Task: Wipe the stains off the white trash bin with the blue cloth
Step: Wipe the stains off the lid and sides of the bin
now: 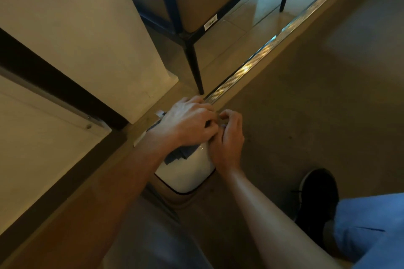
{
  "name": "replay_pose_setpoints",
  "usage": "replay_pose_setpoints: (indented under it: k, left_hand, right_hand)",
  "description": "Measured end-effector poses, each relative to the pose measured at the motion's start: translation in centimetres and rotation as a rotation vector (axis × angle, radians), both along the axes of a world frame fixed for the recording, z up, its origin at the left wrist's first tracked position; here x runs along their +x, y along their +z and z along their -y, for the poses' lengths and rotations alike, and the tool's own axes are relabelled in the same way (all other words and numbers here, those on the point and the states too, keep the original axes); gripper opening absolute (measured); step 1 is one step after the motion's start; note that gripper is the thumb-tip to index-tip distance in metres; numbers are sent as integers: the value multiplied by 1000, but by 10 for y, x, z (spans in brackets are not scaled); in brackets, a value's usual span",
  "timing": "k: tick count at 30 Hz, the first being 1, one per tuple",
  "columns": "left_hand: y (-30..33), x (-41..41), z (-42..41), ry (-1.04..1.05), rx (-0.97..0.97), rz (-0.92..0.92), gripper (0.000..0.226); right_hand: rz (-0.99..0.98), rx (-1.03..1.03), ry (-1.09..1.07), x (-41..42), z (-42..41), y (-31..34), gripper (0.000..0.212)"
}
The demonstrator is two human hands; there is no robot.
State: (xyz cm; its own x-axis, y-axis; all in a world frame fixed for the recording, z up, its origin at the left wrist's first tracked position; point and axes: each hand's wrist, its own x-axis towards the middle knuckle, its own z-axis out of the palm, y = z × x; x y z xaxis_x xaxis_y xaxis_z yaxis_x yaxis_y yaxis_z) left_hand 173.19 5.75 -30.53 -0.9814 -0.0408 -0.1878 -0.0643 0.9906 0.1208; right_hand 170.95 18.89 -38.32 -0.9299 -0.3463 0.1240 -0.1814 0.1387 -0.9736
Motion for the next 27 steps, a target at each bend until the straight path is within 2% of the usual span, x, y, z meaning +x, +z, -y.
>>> replay_pose_setpoints:
  k: [5, 8, 10, 11, 16, 18, 20, 22, 27]
  left_hand:
    - [2, -2, 35, 270, 63, 80, 38]
    - [0, -2, 17, 148, -8, 76, 38]
    - [1, 2, 11, 49, 6, 74, 44]
    - [4, 2, 16, 68, 37, 87, 46]
    - [9, -10, 40, 391, 122, 173, 31]
    - [5, -8, 22, 287, 75, 155, 33]
    - [2, 0, 5, 103, -7, 90, 45]
    - [3, 2, 9, 68, -1, 95, 48]
    - [10, -14, 41, 396, 140, 232, 34]
  right_hand:
    - [-34, 36, -16, 3, 9, 3, 27]
    - [-18, 27, -16, 3, 9, 0, 24]
    - [-24, 15, -19, 3, 9, 0, 22]
    - [-33, 16, -20, 3, 9, 0, 22]
    - [-24, 39, -22, 2, 12, -2, 26]
    - [-25, 30, -21, 2, 12, -3, 25]
    - [-19, 8, -5, 2, 10, -3, 22]
    - [-12, 10, 10, 3, 9, -2, 20]
    - [-22, 55, -3, 3, 14, 1, 27]
